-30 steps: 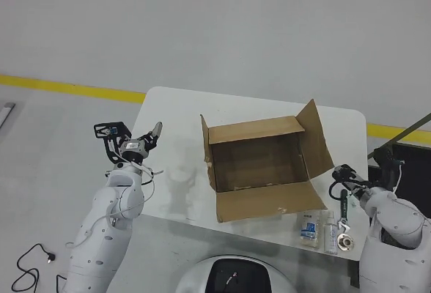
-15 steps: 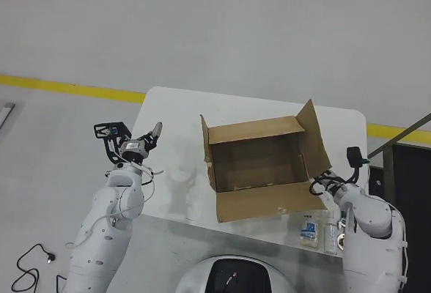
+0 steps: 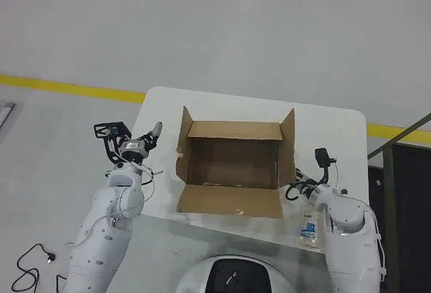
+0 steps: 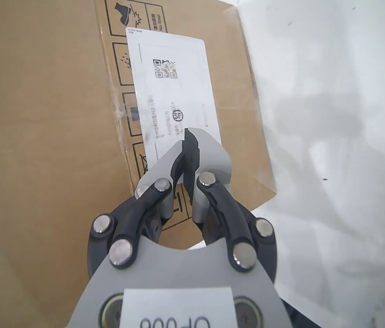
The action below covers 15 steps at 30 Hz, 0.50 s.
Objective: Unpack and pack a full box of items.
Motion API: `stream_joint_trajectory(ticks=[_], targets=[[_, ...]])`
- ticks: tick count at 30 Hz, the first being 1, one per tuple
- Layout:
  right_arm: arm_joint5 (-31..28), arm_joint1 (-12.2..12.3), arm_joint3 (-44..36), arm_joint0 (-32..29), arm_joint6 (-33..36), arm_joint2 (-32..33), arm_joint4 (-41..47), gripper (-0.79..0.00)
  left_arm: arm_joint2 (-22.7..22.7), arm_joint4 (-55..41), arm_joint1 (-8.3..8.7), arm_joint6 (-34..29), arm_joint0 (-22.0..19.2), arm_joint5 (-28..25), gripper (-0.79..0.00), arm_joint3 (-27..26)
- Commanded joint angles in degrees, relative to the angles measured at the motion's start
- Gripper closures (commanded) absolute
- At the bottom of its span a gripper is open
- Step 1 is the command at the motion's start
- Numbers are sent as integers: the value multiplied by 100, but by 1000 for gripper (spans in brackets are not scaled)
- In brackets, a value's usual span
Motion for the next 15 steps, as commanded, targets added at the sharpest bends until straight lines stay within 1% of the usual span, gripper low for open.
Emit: stream_joint_trajectory(ticks=[1,4,7,9,12,13,15], targets=[[13,13,-98,-64,7,-131,-7,0,0,0,0,0,0,0,-785,0],[25,39,-221,-145,-19,-238,-33,0,0,0,0,0,0,0,-785,0],[73,87,-470,-209,-154,-250,-377,0,0,0,0,0,0,0,-785,0],[194,142,-846,-285,-286,-181,-845,0,0,0,0,0,0,0,-785,0],[320,213,-1392,-375,-169,-7,-1119,0,0,0,0,0,0,0,-785,0],[311,231,-1523,-388,-112,38,-1170,0,0,0,0,0,0,0,-785,0],[111,304,-1978,-436,29,171,-1518,0,0,0,0,0,0,0,-785,0]])
